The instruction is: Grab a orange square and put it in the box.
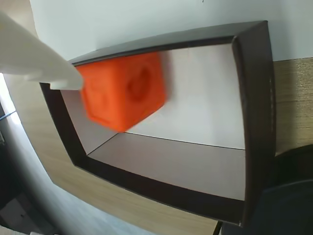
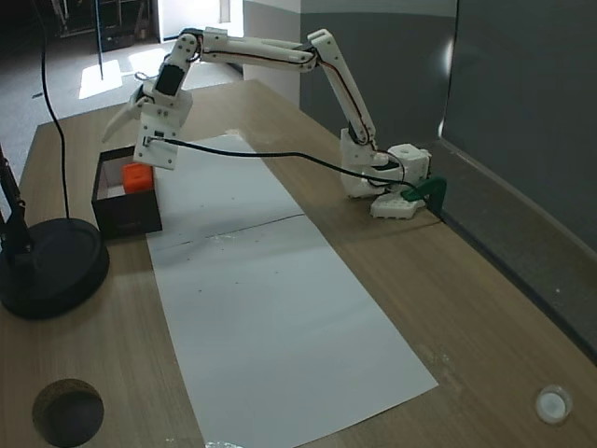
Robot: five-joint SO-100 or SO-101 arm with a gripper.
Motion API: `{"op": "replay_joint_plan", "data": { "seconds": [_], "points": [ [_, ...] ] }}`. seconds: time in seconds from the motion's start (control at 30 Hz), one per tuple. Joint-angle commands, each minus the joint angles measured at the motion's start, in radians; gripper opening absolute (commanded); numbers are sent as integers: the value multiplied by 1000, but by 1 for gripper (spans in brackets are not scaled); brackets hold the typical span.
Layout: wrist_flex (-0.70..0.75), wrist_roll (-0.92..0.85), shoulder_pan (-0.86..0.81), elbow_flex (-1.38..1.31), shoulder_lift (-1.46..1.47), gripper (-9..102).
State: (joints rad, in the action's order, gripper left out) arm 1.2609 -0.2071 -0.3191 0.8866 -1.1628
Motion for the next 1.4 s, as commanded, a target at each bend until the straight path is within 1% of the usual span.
{"op": "replay_joint_plan", "data": {
  "seconds": [0.0,0.07,0.13,0.17,0.23,0.4,0.57,0.6,0.7,0.83,1.0,1.1,1.23,1.37],
  "points": [
    [0,11,-8,-64,-48,25],
    [34,12,-6,-66,-71,15],
    [72,14,2,-63,-117,2],
    [92,14,6,-63,-144,-1],
    [149,21,23,-63,-215,1],
    [287,64,91,-55,-465,0],
    [457,77,230,-54,-756,0],
    [468,77,256,-44,-813,0],
    [462,77,291,80,-997,0],
    [434,77,296,339,-1247,0],
    [351,63,293,666,-1589,0],
    [310,26,288,831,-1767,0],
    [302,18,295,1002,-1931,0],
    [302,26,296,1095,-2022,0]
  ]
}}
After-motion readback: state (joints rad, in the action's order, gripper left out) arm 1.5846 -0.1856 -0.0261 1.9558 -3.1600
